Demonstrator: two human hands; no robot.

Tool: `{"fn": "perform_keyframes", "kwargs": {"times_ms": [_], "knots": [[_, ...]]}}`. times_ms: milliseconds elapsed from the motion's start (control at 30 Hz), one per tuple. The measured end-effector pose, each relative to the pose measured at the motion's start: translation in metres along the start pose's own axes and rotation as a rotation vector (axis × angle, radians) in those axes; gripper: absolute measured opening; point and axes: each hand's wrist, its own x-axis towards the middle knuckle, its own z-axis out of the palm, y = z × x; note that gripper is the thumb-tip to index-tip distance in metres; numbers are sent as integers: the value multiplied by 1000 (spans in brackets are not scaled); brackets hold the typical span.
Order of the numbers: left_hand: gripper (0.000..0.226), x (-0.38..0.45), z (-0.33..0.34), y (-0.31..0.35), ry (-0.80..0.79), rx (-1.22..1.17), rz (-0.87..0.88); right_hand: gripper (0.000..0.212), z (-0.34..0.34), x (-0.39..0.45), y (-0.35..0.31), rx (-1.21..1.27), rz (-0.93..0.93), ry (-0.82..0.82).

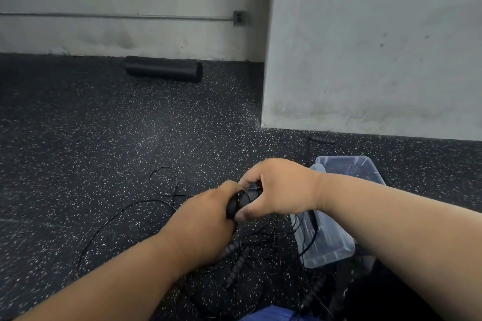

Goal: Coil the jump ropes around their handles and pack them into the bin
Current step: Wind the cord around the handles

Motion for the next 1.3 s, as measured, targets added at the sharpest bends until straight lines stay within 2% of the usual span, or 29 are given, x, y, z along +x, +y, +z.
{"fn": "perform_keyframes", "kwargs": {"times_ms": [67,200,400,500,700,833,900,1000,1100,1133,1200,1300], "knots": [[26,0,-2,-2,-63,-79,-41,36,0,-1,2,68,8,-41],[26,1,-3,-6,-115,-236,-121,53,2,2,8,177,47,-76],[32,3,-6,-8,-154,-677,-175,68,-1,4,14,257,10,-70],[31,4,-4,-8,-85,-664,-108,77,-5,5,15,260,-9,-65],[37,4,2,-10,40,-642,-80,59,-5,6,12,265,-31,-26],[40,5,2,-5,39,-924,-182,61,-5,4,10,154,-68,68],[39,5,2,-5,9,-953,-171,59,-4,3,10,97,-92,107],[39,4,0,-9,-19,-867,-79,55,-4,3,14,85,-112,122],[41,6,-6,-17,-26,-491,118,56,-5,4,16,105,-129,117],[35,8,-9,-18,-34,-352,158,60,-5,4,17,104,-124,114],[27,11,-10,-17,-72,-141,146,65,-3,6,19,86,-103,101],[39,13,-5,-17,-120,65,90,67,0,4,19,52,-70,82]]}}
